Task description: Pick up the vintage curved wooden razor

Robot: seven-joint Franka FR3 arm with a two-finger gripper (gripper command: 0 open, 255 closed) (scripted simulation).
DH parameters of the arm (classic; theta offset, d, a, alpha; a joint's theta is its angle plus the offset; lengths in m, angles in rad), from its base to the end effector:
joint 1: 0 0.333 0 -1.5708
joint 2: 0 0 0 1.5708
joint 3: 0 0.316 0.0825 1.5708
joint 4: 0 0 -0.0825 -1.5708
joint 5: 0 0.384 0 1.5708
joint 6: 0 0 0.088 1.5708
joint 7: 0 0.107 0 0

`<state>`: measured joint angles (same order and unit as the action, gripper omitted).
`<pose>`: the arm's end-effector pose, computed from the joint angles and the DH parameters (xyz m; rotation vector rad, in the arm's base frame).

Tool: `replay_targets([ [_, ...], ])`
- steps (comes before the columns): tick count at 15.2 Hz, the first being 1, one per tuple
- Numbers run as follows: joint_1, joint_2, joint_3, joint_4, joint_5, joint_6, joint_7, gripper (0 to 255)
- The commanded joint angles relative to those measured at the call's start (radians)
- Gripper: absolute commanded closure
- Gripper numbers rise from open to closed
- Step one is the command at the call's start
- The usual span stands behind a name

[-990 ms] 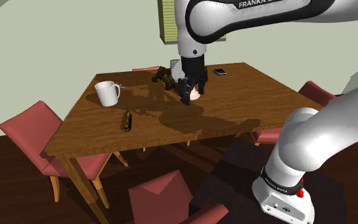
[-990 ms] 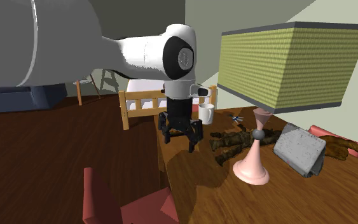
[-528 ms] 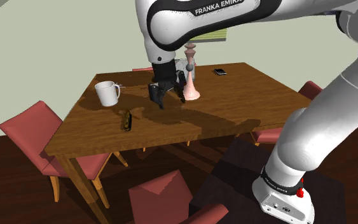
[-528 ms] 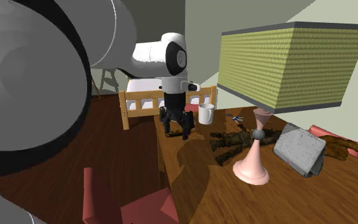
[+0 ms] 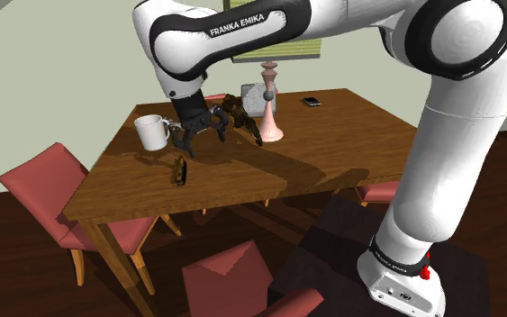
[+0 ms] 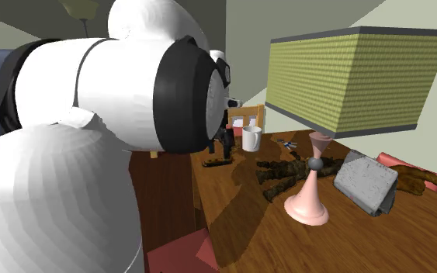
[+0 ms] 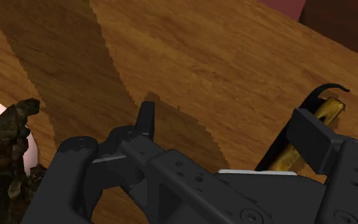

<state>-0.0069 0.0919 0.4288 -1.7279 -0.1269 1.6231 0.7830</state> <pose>0.5264 0.2138 0.5082 2.9163 -0.5013 -0.1561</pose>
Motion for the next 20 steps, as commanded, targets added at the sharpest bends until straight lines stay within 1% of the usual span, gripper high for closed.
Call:
replay_targets([
  [1,0.028,0.123,0.009,0.131,-0.054,-0.040,0.091,0],
  [4,0.084,0.293,-0.005,0.340,-0.122,-0.119,0.186,0],
  [7,0.158,0.484,-0.035,0.610,-0.183,-0.229,0.252,0],
  [8,0.175,0.524,-0.044,0.671,-0.193,-0.254,0.260,0],
  [15,0.156,0.511,-0.044,0.554,-0.189,-0.153,0.276,0],
  [17,0.155,0.510,-0.044,0.545,-0.189,-0.145,0.277,0],
  [18,0.154,0.510,-0.044,0.547,-0.189,-0.147,0.276,255],
  [20,0.155,0.511,-0.044,0.548,-0.189,-0.147,0.276,255],
])
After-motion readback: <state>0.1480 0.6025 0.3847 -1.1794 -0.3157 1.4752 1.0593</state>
